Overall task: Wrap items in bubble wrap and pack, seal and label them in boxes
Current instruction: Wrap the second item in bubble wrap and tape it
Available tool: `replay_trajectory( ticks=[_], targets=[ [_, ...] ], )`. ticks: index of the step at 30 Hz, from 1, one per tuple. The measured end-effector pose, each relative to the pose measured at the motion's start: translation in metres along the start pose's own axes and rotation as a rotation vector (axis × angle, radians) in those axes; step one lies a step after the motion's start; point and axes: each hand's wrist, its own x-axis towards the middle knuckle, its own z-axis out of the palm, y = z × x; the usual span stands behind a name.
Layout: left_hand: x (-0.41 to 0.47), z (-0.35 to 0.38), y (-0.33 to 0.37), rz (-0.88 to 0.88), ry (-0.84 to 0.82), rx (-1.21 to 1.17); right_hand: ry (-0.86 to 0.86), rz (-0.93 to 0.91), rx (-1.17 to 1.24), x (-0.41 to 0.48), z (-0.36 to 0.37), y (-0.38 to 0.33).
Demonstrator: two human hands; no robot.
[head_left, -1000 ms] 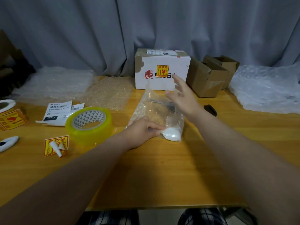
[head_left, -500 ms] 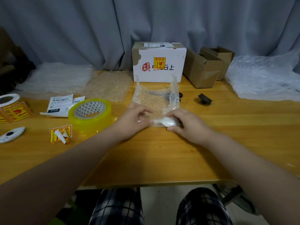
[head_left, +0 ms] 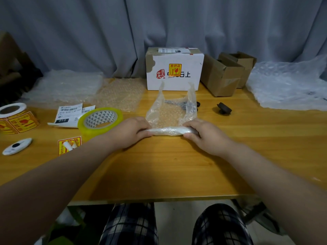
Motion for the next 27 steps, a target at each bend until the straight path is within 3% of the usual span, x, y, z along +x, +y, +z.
replay_trajectory(
  ticks=[11, 17, 23, 27],
  targets=[
    [0.004, 0.011, 0.009, -0.161, 0.212, -0.039, 0.122, 0.1, 0.019, 0.003, 0.006, -0.007],
    [0.007, 0.015, 0.008, -0.178, 0.171, -0.074, 0.157, 0.161, 0.1, 0.009, 0.001, -0.012],
    [0.023, 0.012, 0.011, -0.302, 0.073, 0.016, 0.166, 0.292, 0.134, 0.027, 0.002, -0.011],
    [0.025, 0.014, 0.01, -0.303, 0.172, -0.114, 0.139, 0.351, 0.078, 0.04, 0.008, -0.005]
  ],
)
